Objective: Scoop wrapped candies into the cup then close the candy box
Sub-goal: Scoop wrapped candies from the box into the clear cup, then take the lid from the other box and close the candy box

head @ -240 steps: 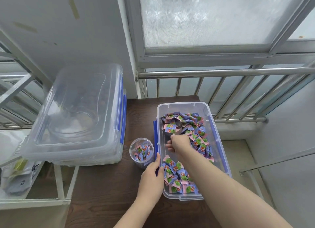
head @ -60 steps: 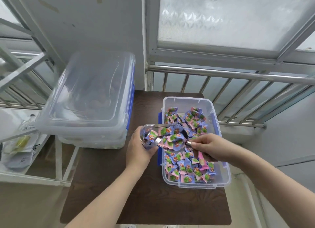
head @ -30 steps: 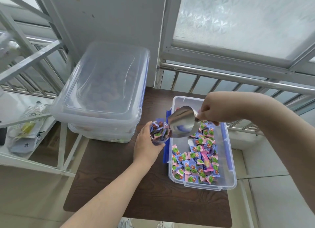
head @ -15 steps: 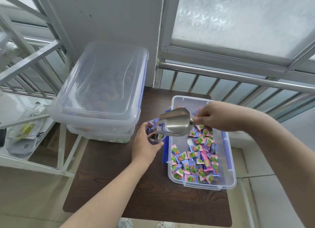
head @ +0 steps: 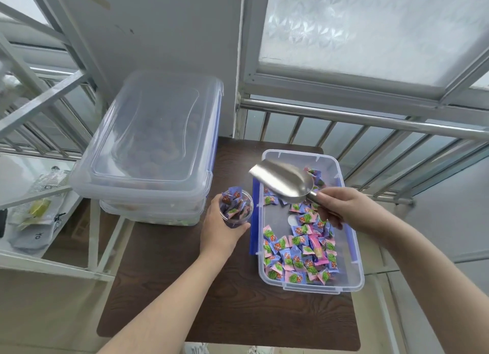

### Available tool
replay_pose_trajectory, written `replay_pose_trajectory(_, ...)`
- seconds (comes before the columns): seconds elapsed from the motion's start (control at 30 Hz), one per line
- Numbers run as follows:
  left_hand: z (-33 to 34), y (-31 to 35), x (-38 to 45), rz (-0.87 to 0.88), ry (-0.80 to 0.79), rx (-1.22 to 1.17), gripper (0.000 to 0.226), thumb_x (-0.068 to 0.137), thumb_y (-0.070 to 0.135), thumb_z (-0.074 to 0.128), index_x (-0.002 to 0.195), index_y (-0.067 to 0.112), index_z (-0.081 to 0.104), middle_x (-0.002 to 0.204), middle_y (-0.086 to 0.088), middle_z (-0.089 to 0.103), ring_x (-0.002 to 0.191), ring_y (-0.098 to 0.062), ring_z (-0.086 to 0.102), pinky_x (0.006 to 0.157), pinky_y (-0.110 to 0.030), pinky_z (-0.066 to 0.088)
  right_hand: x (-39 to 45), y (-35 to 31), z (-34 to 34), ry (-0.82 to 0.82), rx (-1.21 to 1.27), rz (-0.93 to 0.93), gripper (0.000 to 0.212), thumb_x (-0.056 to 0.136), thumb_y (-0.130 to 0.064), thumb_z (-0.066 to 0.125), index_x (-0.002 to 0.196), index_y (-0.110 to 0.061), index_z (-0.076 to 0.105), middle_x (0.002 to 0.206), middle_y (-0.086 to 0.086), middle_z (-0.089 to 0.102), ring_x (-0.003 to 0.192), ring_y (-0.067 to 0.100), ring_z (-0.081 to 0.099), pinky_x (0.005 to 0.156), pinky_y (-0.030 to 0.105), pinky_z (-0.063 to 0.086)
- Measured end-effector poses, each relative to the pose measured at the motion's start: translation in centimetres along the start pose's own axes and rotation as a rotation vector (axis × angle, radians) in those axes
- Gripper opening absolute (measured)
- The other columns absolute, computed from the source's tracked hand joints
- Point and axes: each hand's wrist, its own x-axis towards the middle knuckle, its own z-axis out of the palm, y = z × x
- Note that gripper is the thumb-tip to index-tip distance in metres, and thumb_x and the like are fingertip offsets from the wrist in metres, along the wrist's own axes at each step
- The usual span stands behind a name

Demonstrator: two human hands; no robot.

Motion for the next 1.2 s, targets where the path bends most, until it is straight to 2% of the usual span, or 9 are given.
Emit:
replay_pose_trajectory(0.17,0.1,0.0,0.0,0.000,0.015,0.009,0.088,0.065,0.026,0.094,0.137,0.033,0.044,0.130,0.013,0.060,0.119,-0.008,0.060,0.097,-0.032,0.054,1.3,5.6,3.9,0.130,0.253,0.253,0.023,0.104,-0.022,0.043,0.105,-0.006,0.059,0.079,0.008,0.072,0.066,0.019,0.063,0.070,0.041,0.053)
replay_pose_trajectory(0.3,0.1,0.1,-0.1,0.006,0.001,0.012,0.086,0.066,0.020,0.093,0.136,0.031,0.045,0.127,0.011,0.061,0.115,-0.008,0.059,0.092,-0.023,0.047,3.2,8.6,7.1,0.196,0.282,0.388,0.025,0.104,-0.019,0.039,0.112,-0.002,0.055,0.083,0.009,0.073,0.063,0.014,0.062,0.058,0.030,0.048)
replay_pose_trajectory(0.4,0.1,0.1,0.0,-0.001,0.002,0.030,0.090,0.063,0.021,0.095,0.138,0.027,0.046,0.129,0.007,0.064,0.118,-0.013,0.062,0.096,-0.029,0.050,4.4,9.8,8.6,0.246,0.233,0.452,0.026,0.102,-0.019,0.041,0.110,0.001,0.056,0.096,0.014,0.071,0.068,0.017,0.057,0.057,0.029,0.042)
replay_pose_trajectory(0.6,0.2,0.7,-0.2,-0.007,0.006,0.067,0.090,0.063,0.021,0.095,0.139,0.022,0.046,0.130,0.002,0.063,0.120,-0.019,0.061,0.100,-0.038,0.052,5.3,11.2,10.1,0.255,0.104,0.448,0.024,0.097,-0.024,0.045,0.093,-0.006,0.059,0.101,0.016,0.068,0.093,0.033,0.064,0.071,0.031,0.045)
replay_pose_trajectory(0.77,-0.2,1.6,-0.2,-0.047,-0.031,0.078,0.095,0.061,0.014,0.095,0.141,0.021,0.045,0.132,0.002,0.061,0.124,-0.020,0.058,0.100,-0.035,0.049,4.6,11.6,10.3,0.350,-0.070,0.479,0.036,0.093,-0.035,0.050,0.103,-0.004,0.065,0.101,0.014,0.069,0.091,0.031,0.064,0.068,0.033,0.045)
replay_pose_trajectory(0.9,-1.2,2.3,-0.4,-0.105,-0.079,0.138,0.115,0.058,0.014,0.097,0.152,0.020,0.032,0.143,-0.002,0.055,0.130,-0.022,0.054,0.108,-0.043,0.046,3.3,10.0,9.5,0.461,-0.167,0.406,0.037,0.089,-0.043,0.051,0.092,-0.008,0.065,0.099,0.013,0.064,0.090,0.031,0.061,0.076,0.040,0.053)
replay_pose_trajectory(0.97,-2.1,2.9,-1.2,-0.128,-0.082,0.190,0.104,0.066,0.012,0.092,0.151,0.019,0.033,0.143,-0.003,0.055,0.130,-0.023,0.054,0.107,-0.042,0.046,2.6,8.7,9.0,0.529,-0.138,0.309,0.025,0.088,-0.035,0.051,0.086,-0.013,0.061,0.094,0.008,0.062,0.087,0.029,0.058,0.077,0.042,0.053)
replay_pose_trajectory(1.07,-4.3,4.1,-3.0,-0.146,-0.109,0.318,0.072,0.082,0.016,0.071,0.146,0.024,0.041,0.138,0.001,0.058,0.125,-0.020,0.056,0.103,-0.038,0.047,2.1,6.1,8.1,0.564,-0.129,0.175,0.028,0.091,-0.032,0.051,0.106,-0.012,0.063,0.106,0.005,0.061,0.097,0.023,0.057,0.081,0.037,0.049)
replay_pose_trajectory(1.2,-8.9,7.6,-4.8,-0.059,-0.203,0.449,0.038,0.084,0.016,0.054,0.117,0.033,0.062,0.107,0.017,0.067,0.097,-0.005,0.063,0.094,-0.029,0.051,2.9,0.3,7.2,0.572,-0.127,-0.007,0.022,0.094,-0.031,0.051,0.105,-0.016,0.063,0.098,0.001,0.064,0.088,0.018,0.058,0.080,0.034,0.050)
